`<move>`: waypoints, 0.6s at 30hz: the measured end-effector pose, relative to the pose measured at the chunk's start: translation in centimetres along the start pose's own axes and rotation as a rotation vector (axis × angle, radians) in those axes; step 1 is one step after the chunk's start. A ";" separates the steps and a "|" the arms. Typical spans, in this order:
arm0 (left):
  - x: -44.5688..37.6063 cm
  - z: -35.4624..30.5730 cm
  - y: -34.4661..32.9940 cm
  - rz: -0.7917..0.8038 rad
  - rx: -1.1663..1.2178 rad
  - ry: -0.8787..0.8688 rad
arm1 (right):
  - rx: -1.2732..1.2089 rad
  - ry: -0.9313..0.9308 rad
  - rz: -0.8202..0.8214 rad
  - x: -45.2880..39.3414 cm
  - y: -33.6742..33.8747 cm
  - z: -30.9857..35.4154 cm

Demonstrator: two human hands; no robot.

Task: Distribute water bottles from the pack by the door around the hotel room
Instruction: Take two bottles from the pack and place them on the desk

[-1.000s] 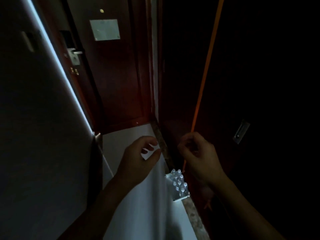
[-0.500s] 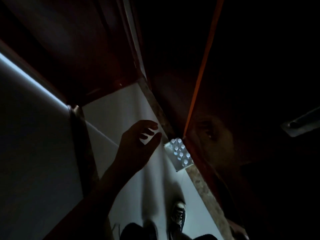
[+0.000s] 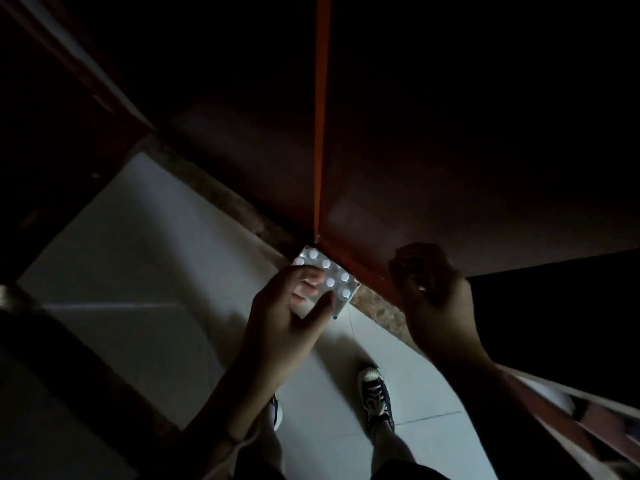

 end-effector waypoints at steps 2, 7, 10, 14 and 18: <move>-1.3 1.6 -0.5 0.076 -0.010 -0.021 | -0.020 -0.036 -0.062 0.1 -1.0 -0.9; -4.0 8.4 -3.4 0.247 -0.064 0.037 | -0.048 -0.140 -0.166 -0.4 -4.3 -6.7; -4.9 14.6 -6.3 0.305 -0.122 0.084 | 0.001 -0.217 -0.183 -1.4 -6.5 -12.5; -6.4 24.2 -12.1 0.384 -0.268 0.089 | 0.065 -0.316 -0.144 -4.2 -10.3 -22.4; -7.5 35.2 -19.3 0.503 -0.416 0.068 | 0.114 -0.399 -0.105 -7.1 -14.7 -34.4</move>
Point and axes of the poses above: each hand's wrist, its own x-axis away from the middle knuckle, its own y-axis out of the back of the hand, z = x × y, the point moved 8 cm from there along -x, towards the middle knuckle, and after that the axes turned 3 degrees about -y, right-handed, at the moved point
